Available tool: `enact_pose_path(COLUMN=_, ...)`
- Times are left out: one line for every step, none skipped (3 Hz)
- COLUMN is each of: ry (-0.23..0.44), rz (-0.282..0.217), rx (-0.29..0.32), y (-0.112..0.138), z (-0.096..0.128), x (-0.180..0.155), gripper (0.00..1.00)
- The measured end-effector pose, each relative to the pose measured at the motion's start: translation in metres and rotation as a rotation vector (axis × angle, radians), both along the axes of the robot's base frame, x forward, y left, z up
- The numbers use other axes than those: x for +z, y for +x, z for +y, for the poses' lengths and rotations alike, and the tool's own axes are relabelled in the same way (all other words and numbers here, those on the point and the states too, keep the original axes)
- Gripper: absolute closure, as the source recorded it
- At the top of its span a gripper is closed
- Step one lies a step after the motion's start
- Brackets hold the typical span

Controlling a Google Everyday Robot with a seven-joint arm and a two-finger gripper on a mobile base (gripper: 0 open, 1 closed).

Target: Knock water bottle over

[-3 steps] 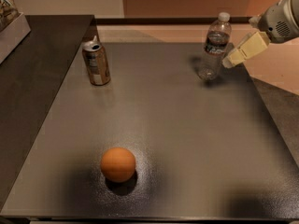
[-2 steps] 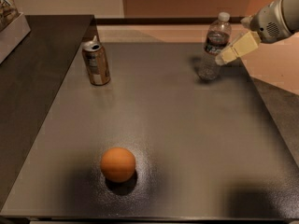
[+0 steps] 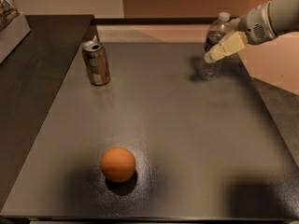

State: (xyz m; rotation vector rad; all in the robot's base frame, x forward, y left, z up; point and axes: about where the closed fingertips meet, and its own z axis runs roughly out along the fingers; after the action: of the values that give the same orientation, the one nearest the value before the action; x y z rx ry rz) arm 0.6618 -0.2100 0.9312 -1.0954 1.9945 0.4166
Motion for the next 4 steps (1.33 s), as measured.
enact_pose_path(ry=0.035, rz=0.009, rx=0.015, y=0.002, z=0.008, x=-0.003, gripper=0.18)
enact_pose_path(ry=0.055, rz=0.011, rx=0.022, y=-0.003, z=0.01, x=0.0, gripper=0.41)
enact_pose_path(ry=0.065, rz=0.006, rx=0.03, y=-0.012, z=0.011, x=0.006, gripper=0.64)
enact_pose_path(ry=0.034, rz=0.001, rx=0.053, y=-0.025, z=0.013, x=0.016, gripper=0.88)
